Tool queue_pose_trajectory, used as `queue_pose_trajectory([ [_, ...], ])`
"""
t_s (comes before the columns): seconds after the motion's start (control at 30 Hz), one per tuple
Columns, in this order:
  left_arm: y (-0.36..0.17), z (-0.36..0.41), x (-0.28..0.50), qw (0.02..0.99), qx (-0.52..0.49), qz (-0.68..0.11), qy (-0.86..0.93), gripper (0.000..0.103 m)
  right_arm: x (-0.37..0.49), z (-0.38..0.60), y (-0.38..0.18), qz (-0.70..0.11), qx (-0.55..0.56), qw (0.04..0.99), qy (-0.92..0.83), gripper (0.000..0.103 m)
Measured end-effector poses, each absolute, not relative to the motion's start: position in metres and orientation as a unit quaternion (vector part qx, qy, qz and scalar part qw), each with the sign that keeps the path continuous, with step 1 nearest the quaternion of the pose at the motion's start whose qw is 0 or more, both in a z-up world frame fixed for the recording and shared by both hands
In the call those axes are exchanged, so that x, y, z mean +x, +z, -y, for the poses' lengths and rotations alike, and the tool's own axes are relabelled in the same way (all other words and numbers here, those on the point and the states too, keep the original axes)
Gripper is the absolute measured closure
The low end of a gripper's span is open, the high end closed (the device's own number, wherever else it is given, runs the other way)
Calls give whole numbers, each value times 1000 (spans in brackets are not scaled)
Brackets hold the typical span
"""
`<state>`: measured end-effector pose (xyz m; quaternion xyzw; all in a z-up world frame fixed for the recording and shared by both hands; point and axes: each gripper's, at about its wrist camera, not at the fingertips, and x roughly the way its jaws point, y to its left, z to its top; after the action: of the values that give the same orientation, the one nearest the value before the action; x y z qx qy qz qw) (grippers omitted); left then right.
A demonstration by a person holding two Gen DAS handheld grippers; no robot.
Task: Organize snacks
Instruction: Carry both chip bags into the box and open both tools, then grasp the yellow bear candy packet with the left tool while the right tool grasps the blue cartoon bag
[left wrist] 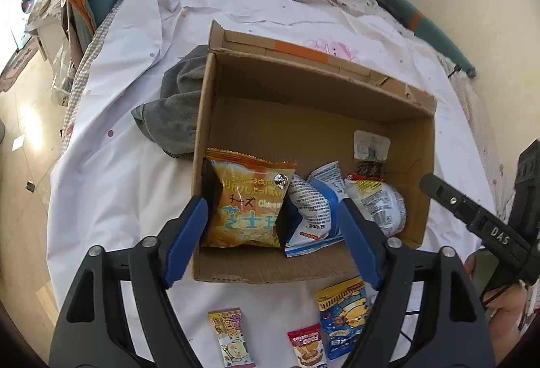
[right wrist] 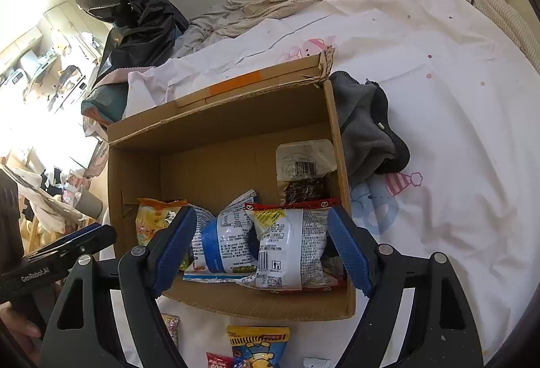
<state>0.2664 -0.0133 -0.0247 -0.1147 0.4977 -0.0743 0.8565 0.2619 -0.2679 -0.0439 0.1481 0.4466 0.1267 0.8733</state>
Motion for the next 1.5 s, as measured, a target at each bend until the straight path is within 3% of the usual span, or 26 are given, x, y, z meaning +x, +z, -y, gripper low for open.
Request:
queue_pose_trajectory([
  [0.47,-24,-16,220,847,-144,-509,-45,21,226,273,-39,-457,153,868,123,21],
  [0.97,-108,-1,177,784,-68,-617,21,23,174,268,-63,-506,158,840,119,21],
  [1.1,-134,13,175,762,-49,-646,14,38,171,265,-67,-511,140,841,112,21],
  [1.2,-150,19,172,746,-25,-665,19,64,170,265,-69,-514,131,840,109,21],
  [1.23,-154,20,172,742,-21,-670,16,79,170,266,-70,-516,129,840,108,21],
  [1.5,-127,6,159,759,-41,-649,16,80,172,254,-80,-537,111,827,121,21],
])
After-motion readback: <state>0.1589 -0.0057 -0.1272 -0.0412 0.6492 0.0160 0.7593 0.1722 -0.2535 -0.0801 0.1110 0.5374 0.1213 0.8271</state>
